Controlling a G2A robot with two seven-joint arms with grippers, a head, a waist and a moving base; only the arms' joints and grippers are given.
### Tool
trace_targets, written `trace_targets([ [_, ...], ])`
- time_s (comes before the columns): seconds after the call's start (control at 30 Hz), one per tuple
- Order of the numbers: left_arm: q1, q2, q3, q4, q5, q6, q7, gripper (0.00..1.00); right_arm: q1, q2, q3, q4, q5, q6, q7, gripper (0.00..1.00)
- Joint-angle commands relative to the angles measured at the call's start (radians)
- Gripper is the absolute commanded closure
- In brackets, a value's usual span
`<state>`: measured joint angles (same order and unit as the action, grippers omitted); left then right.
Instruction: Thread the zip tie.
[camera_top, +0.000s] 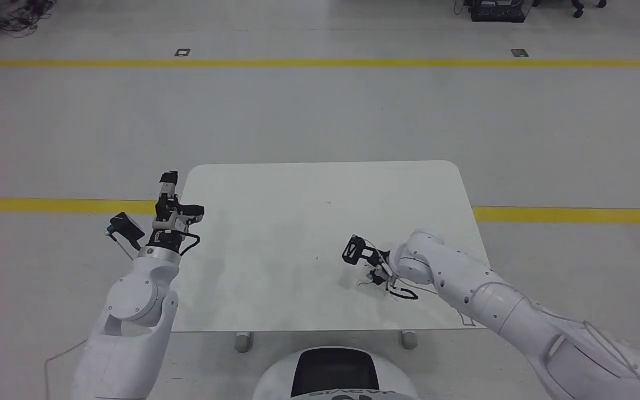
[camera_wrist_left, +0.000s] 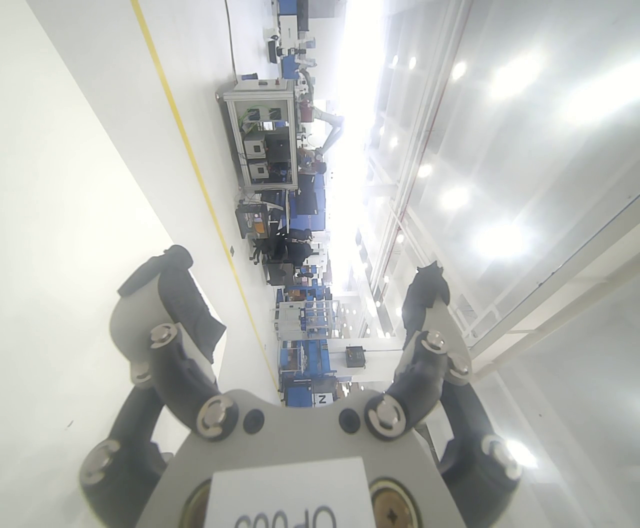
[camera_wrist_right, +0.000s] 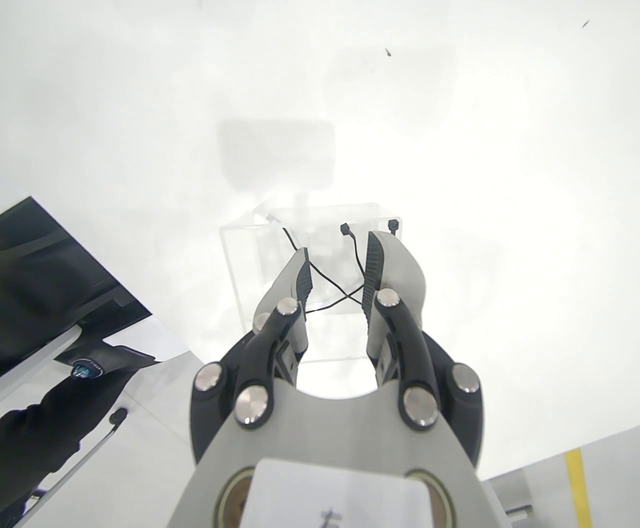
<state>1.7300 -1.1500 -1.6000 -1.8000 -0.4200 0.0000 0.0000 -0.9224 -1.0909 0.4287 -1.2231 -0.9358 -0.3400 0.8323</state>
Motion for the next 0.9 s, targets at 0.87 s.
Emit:
trace_targets([
  [0.87,0.0,0.0,0.0,0.0,0.0,0.0,0.0,0.0,0.019,-0.032,-0.04,0.05,0.012,0.0,0.044,0.82],
])
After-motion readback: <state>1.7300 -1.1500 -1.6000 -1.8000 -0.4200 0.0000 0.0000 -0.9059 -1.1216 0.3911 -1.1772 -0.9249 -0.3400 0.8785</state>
